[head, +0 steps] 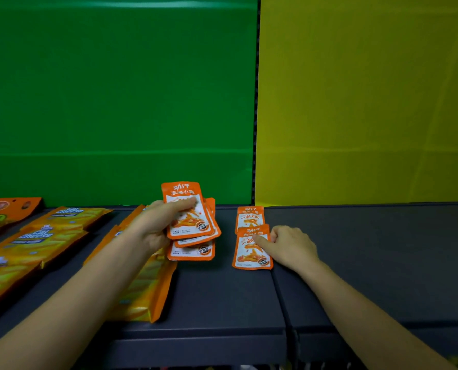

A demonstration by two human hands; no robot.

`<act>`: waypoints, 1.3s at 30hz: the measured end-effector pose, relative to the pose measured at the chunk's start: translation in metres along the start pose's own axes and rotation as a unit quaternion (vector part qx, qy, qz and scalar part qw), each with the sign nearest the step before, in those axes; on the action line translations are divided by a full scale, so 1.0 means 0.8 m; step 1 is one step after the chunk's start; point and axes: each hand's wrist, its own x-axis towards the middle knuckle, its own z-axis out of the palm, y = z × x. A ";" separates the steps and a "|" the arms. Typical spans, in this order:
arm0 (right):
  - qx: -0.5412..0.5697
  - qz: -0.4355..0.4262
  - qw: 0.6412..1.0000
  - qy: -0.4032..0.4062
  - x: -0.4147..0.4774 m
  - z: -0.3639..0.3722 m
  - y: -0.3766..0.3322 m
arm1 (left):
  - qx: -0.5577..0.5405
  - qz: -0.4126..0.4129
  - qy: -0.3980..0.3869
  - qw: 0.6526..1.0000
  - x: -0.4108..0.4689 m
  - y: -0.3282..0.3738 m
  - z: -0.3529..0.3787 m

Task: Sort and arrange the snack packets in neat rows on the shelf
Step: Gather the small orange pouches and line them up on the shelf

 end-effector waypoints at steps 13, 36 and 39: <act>0.310 -0.113 0.943 -0.053 -0.042 -0.019 -0.046 | -0.023 -0.012 -0.072 0.997 -0.028 -0.022 0.025; 0.143 -0.071 0.986 -0.054 -0.090 -0.017 0.006 | 0.015 -0.002 -0.070 0.997 -0.043 -0.002 0.002; 0.100 -0.064 0.993 -0.026 -0.087 -0.012 0.008 | -0.005 -0.039 -0.077 0.996 -0.043 -0.005 0.005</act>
